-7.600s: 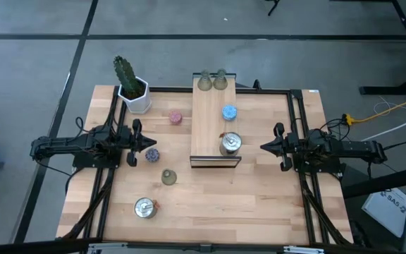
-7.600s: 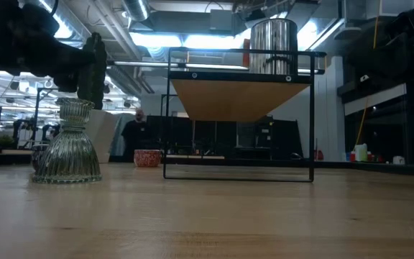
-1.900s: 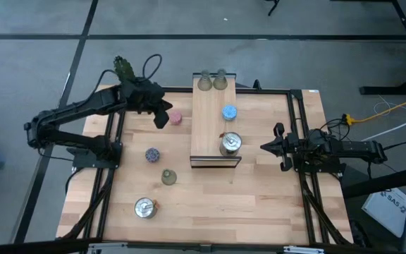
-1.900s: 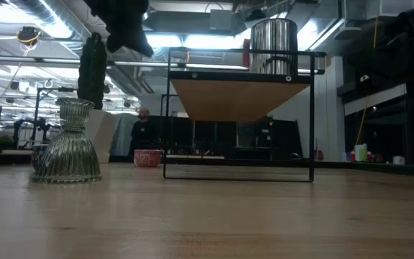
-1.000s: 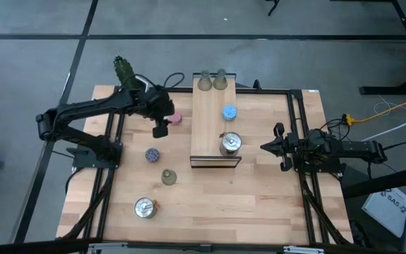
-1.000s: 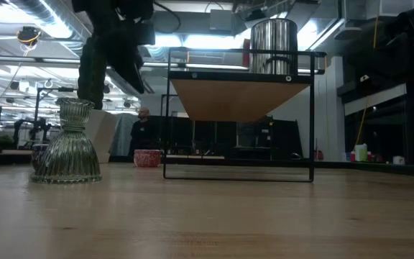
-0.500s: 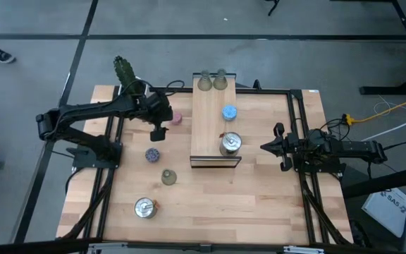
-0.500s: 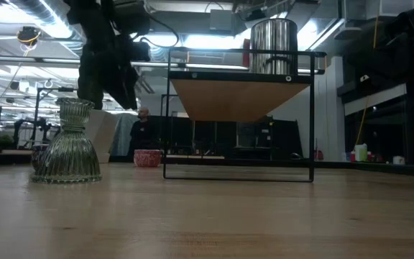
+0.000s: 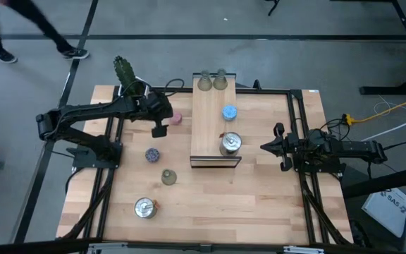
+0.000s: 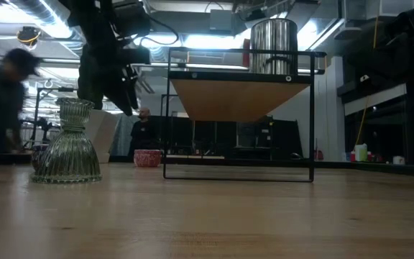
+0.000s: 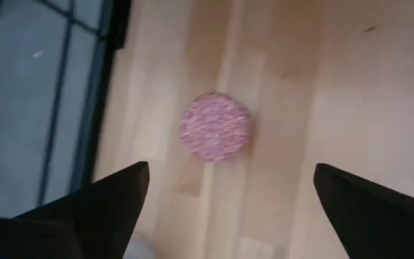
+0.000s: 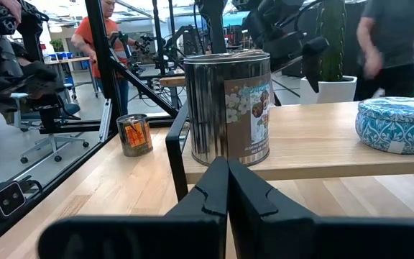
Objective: Pick & Place candle stick holders
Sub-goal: Put the pink scented candle on the shelf
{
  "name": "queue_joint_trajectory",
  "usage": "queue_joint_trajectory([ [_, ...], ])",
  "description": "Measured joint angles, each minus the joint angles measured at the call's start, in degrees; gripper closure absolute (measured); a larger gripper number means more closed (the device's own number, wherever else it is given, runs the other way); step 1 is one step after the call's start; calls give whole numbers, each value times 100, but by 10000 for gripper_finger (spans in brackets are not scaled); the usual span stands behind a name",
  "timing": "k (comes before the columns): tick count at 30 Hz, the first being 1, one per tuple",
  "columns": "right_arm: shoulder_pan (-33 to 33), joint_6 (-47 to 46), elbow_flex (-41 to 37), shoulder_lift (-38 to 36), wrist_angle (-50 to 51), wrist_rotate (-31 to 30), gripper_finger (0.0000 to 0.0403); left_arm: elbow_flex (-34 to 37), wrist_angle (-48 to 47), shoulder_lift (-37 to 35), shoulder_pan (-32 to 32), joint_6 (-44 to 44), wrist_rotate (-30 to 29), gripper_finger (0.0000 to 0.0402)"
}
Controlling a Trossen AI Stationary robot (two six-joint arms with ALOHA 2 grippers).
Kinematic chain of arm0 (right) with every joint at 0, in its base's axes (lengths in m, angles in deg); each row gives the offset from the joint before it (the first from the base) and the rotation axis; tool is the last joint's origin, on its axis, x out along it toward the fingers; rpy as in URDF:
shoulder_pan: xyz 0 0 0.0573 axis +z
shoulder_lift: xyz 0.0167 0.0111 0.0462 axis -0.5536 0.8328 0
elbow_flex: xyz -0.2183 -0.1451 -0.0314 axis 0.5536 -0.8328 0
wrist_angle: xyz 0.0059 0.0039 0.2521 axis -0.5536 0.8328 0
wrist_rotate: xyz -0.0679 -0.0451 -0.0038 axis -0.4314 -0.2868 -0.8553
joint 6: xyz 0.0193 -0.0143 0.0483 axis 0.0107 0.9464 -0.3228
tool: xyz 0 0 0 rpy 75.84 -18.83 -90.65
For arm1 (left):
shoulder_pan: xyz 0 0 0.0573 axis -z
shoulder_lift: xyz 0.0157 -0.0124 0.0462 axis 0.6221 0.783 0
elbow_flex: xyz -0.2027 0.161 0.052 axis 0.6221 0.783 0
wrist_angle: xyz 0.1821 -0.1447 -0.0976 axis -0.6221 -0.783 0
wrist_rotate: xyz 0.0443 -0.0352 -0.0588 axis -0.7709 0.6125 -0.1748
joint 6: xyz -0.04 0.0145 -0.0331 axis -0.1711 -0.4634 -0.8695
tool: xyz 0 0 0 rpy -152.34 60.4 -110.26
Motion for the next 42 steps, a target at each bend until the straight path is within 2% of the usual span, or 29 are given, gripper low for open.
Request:
queue_joint_trajectory([
  [3,1,0,0,0,2,-2,398,0,1,0,-4,3,-187,4],
  [24,0,2,0,0,0,-2,397,0,375,0,-2,21,-120,8],
  [33,0,0,0,0,1,-1,397,0,420,0,-1,-643,-221,8],
  [42,-2,0,0,0,2,-2,397,0,572,0,-2,-919,58,2],
])
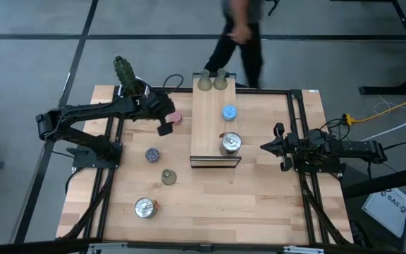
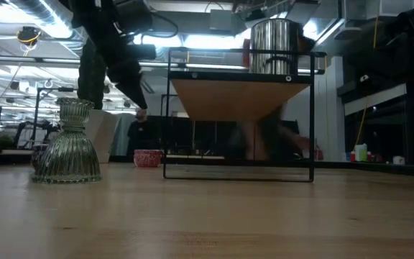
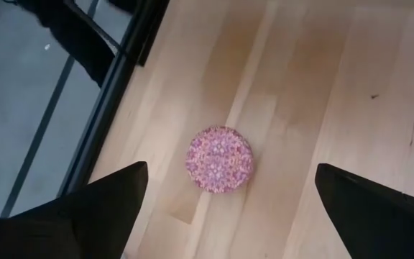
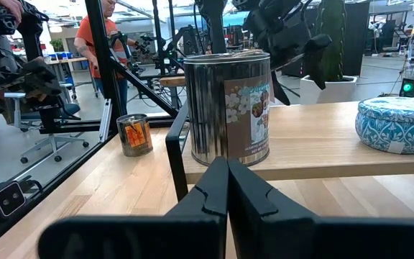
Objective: Pick & Place candle stick holders
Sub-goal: Put the pink scented candle on the shelf
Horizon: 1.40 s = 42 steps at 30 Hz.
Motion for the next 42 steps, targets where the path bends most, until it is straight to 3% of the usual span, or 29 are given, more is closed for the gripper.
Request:
queue_joint_trajectory([
  [7,2,1,0,0,-2,2,397,0,171,0,-14,0,130,2],
  [21,1,0,0,0,-2,1,397,0,179,696,-917,579,1344,2],
  [33,1,2,0,0,-1,0,397,0,556,1286,-1167,1096,1369,2],
  [42,0,0,0,0,0,0,397,-4,646,1516,-1167,1223,1803,2],
])
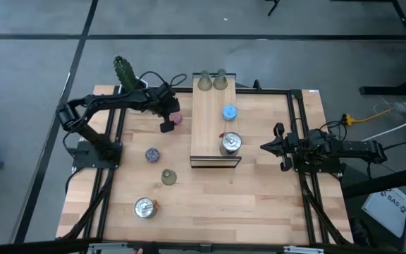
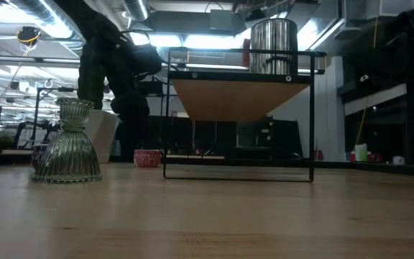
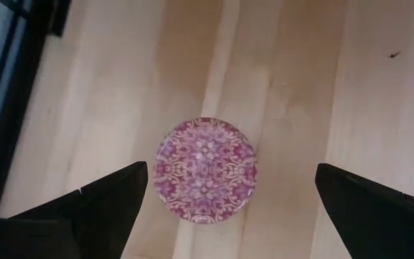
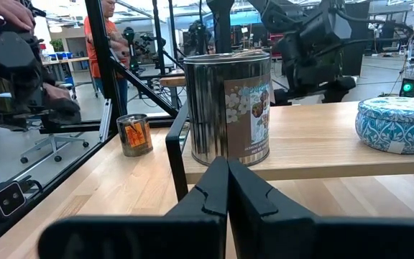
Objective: Pick & Place candle stick holders
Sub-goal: Put the pink scented candle on the shelf
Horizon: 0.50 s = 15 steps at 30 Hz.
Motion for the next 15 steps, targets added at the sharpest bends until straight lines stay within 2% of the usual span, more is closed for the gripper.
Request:
queue_joint_trajectory([
  [15,2,0,0,0,0,0,397,0,353,535,-39,-33,-59,2],
])
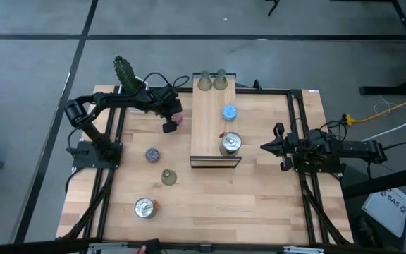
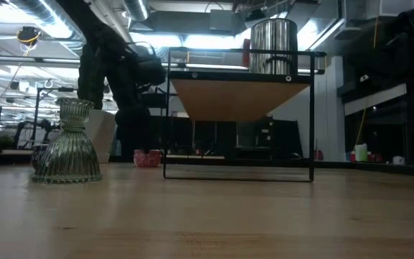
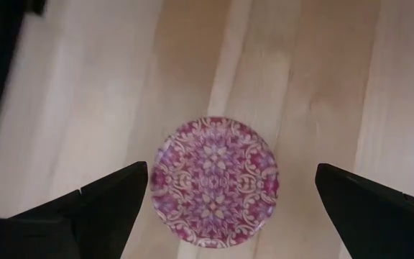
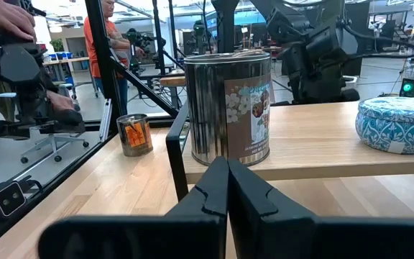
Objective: Pick & Place candle stick holders
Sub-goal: Put the pink scented candle on the shelf
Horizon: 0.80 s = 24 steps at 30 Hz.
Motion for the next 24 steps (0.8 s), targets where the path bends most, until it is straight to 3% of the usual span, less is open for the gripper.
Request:
queue_joint_trajectory([
  [24,0,2,0,0,0,0,397,0,131,320,-162,-140,-29,2],
])
